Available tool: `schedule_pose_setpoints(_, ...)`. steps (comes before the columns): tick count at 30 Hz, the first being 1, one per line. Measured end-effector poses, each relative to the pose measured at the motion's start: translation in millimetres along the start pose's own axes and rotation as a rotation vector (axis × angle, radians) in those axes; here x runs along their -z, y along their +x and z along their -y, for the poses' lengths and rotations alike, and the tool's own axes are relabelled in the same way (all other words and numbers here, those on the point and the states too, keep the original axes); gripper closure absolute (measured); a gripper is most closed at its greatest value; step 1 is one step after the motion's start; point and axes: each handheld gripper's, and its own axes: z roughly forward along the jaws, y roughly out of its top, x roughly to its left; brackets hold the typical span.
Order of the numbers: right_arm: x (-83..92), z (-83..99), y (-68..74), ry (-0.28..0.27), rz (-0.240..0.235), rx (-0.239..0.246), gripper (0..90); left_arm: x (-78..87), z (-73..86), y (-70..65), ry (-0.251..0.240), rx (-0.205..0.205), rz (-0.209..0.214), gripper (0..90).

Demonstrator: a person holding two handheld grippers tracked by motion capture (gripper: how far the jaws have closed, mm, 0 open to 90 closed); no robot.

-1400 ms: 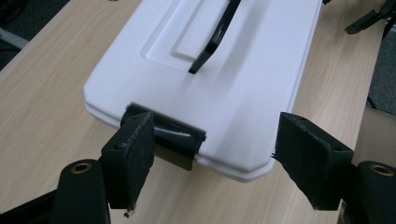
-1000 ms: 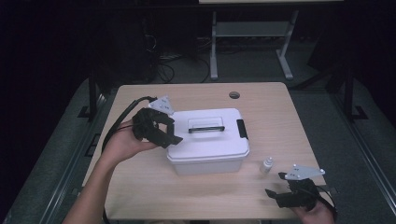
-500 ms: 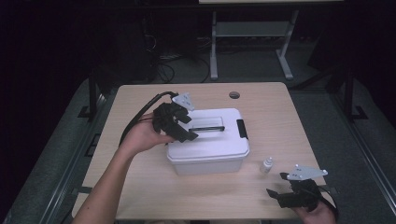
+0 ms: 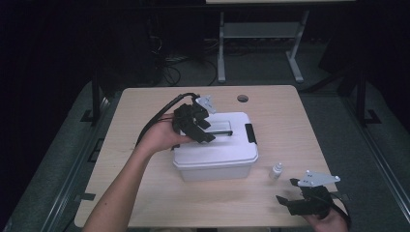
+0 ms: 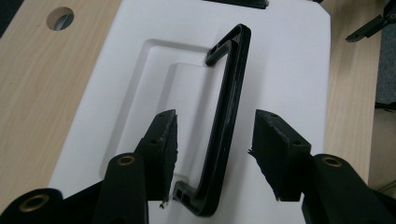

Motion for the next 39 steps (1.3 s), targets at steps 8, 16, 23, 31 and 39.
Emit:
schedule_pose_setpoints(8, -1.9, -1.1, 1.3, 0.004, -0.008, 0.012, 19.7, -11.3, -8.1, 2.3, 0.025, -0.022, 0.019, 62.0)
schedule_pose_setpoints(16, -0.4, -1.7, 1.2, -0.004, 0.002, 0.012, 19.4, -14.2, -11.9, 12.6, 0.032, 0.010, 0.026, 68.4)
schedule_pose_setpoints(23, 0.4, -1.1, 1.4, -0.001, 0.002, 0.010, 19.5, -15.0, -13.9, 17.8, 0.041, 0.007, 0.040, 73.4)
schedule_pose_setpoints(31, 0.2, -0.6, 0.9, -0.003, -0.002, 0.010, 19.4, -15.9, -17.8, 20.8, 0.062, -0.008, 0.051, 78.2)
schedule_pose_setpoints(39, 0.3, -0.6, 0.2, -0.006, -0.004, 0.009, 19.3, -17.1, -18.7, 23.9, 0.061, -0.021, 0.087, 80.5)
